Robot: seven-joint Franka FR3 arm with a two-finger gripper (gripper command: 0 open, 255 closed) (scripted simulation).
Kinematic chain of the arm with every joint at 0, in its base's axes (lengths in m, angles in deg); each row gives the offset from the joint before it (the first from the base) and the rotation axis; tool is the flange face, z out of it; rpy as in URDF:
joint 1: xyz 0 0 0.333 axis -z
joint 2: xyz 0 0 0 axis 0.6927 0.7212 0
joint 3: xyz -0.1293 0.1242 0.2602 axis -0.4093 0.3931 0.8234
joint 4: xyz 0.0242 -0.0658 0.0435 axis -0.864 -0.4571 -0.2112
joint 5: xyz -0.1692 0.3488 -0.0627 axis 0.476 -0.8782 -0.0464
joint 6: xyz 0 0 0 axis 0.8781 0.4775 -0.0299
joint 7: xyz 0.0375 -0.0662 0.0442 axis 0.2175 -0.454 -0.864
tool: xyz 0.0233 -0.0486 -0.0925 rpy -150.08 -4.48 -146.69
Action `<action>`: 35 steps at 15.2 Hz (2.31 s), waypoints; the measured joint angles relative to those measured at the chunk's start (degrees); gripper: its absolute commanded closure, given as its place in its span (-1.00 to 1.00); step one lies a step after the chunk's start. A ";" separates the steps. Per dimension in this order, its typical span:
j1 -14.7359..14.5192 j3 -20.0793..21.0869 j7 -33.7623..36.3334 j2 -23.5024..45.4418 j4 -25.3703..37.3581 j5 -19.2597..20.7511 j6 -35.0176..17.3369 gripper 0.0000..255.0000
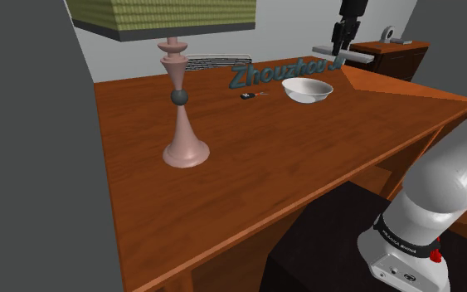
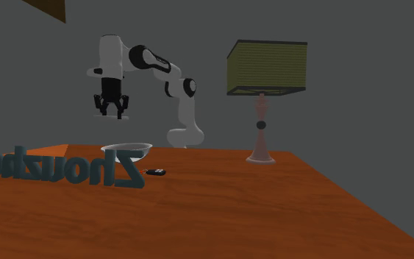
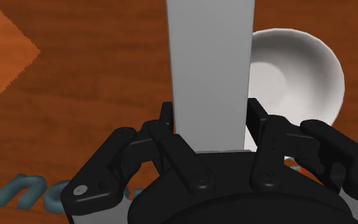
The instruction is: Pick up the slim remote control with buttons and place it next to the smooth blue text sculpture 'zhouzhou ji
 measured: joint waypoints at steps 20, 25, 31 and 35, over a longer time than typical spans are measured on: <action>19.75 -14.62 -31.56 29.87 34.30 -14.49 7.60 1.00; 24.60 -14.67 -34.79 35.88 40.87 -17.73 8.83 1.00; 22.36 -14.89 -34.84 33.37 32.46 -16.41 2.87 1.00; 21.23 -14.91 -34.82 32.23 27.45 -15.82 -1.05 1.00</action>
